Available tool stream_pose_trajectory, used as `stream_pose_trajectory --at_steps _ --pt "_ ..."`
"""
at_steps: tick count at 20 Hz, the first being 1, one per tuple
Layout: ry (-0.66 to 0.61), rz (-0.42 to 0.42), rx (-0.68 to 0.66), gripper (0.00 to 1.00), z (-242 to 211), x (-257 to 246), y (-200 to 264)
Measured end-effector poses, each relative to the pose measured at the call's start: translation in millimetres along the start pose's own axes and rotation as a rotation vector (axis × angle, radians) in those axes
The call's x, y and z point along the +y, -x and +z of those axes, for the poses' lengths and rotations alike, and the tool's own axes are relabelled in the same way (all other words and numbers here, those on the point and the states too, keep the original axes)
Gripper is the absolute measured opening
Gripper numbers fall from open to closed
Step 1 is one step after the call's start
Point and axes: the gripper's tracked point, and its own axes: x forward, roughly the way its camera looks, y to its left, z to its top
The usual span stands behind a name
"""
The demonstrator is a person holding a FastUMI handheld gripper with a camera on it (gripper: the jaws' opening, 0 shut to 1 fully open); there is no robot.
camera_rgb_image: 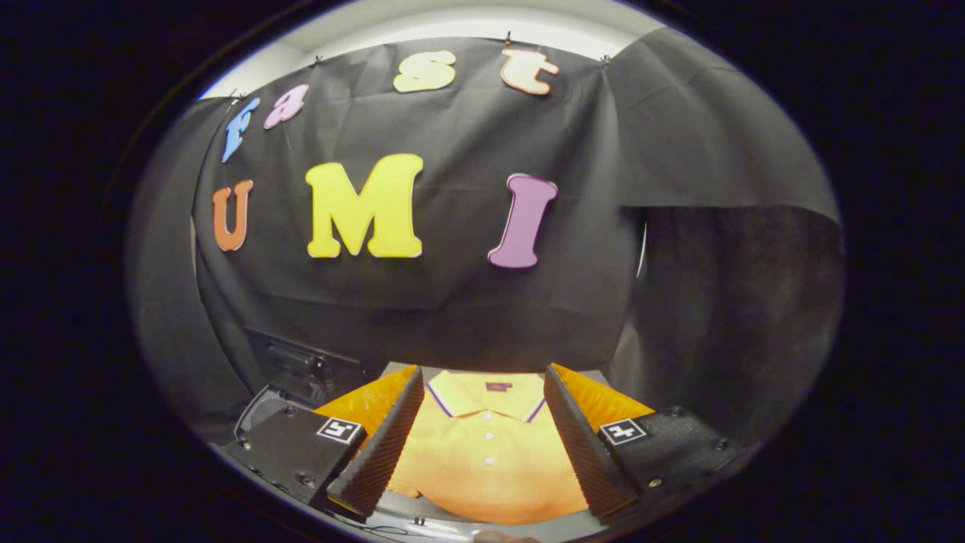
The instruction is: Put the clothes into the washing machine and then close the washing machine lid.
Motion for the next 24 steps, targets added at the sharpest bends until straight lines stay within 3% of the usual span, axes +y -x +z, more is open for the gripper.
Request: stream_pose_trajectory --at_steps 7,15,21,23,24 --pt "0.004 -0.011 0.219 1.0 -60.2 -11.9 -60.8" --pt "-0.08 -0.034 0.418 1.0 -110.5 -14.8 -72.0" --pt "-0.072 -0.025 0.473 0.91 -116.3 -10.4 -69.7" --pt "-0.081 -0.015 0.469 0.84 -116.2 -6.1 -71.3" --pt "-0.075 -0.011 0.468 0.76 -115.3 -5.5 -72.5"
